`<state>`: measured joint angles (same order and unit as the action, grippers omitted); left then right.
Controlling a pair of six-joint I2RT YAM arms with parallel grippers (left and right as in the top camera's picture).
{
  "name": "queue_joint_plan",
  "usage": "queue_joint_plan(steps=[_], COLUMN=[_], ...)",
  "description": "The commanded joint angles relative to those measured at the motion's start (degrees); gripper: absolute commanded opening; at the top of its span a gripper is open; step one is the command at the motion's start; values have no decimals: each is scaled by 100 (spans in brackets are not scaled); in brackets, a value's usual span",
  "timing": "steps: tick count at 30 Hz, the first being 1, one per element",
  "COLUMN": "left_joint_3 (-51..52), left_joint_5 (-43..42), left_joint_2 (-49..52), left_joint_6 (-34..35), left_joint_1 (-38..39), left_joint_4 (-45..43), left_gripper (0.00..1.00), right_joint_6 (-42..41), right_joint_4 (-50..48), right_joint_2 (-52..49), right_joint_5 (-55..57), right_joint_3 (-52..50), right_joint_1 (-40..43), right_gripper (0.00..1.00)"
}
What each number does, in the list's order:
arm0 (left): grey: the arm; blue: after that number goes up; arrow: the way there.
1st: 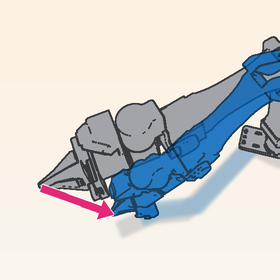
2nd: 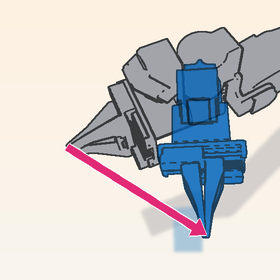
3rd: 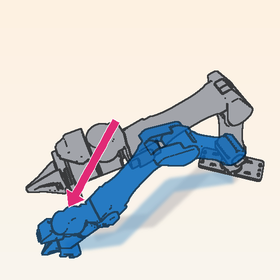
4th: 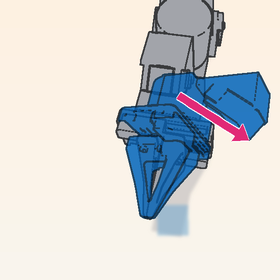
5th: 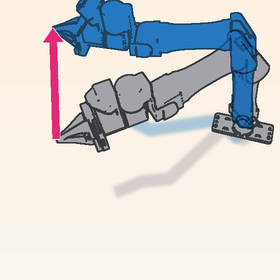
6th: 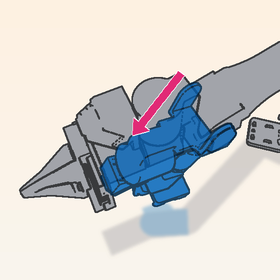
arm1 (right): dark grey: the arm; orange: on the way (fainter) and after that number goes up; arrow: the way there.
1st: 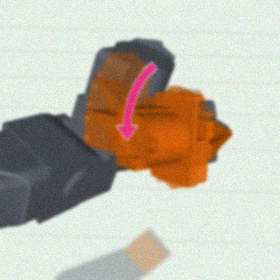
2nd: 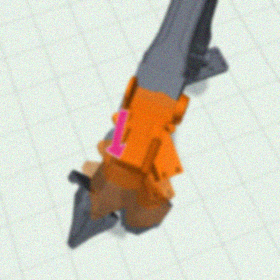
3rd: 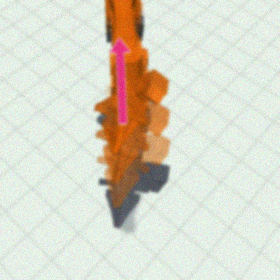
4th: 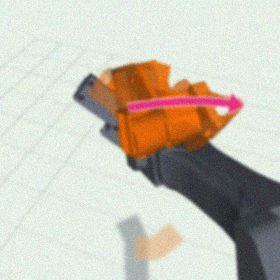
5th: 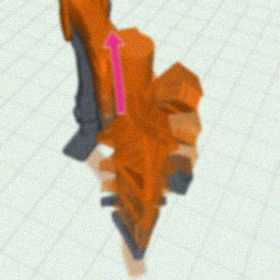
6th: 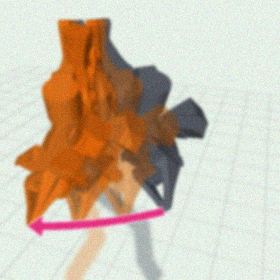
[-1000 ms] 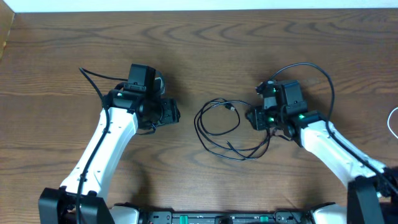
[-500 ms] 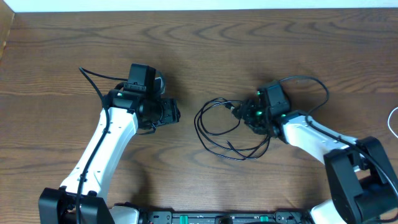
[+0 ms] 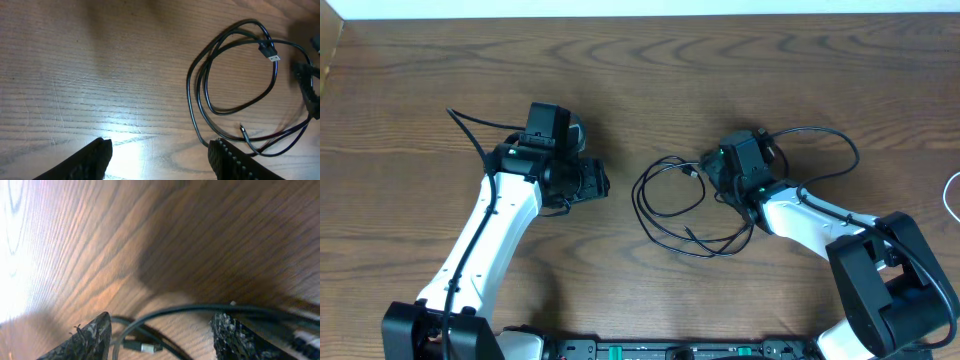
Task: Untangle cables
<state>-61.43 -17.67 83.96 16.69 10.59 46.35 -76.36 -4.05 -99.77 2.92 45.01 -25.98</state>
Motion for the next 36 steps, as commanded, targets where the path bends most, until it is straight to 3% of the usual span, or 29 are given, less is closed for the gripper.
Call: queue_joint_plan(steps=[1, 10, 25, 32, 36], left_joint_3=[-52, -50, -52, -50, -50], left_joint_5=[17, 17, 17, 17, 17], left_joint_2=[7, 7, 7, 7, 7], left_joint_6=[-33, -33, -31, -24, -9], left_joint_1=[-13, -13, -13, -13, -13], left_joint_4=[33, 92, 98, 98, 98], left_gripper=[66, 66, 66, 66, 66], right_joint_6=[-208, -201, -168, 544, 1847], right_joint_4=[-52, -1222, -1246, -1320, -1766], right_joint_2=[-114, -767, -966, -966, -938], right_joint_5=[428, 417, 446, 444, -57], right_joint_3=[24, 26, 24, 26, 31], right_joint_1=[-92, -258, -424, -424, -404], right_gripper=[57, 48, 26, 2, 1])
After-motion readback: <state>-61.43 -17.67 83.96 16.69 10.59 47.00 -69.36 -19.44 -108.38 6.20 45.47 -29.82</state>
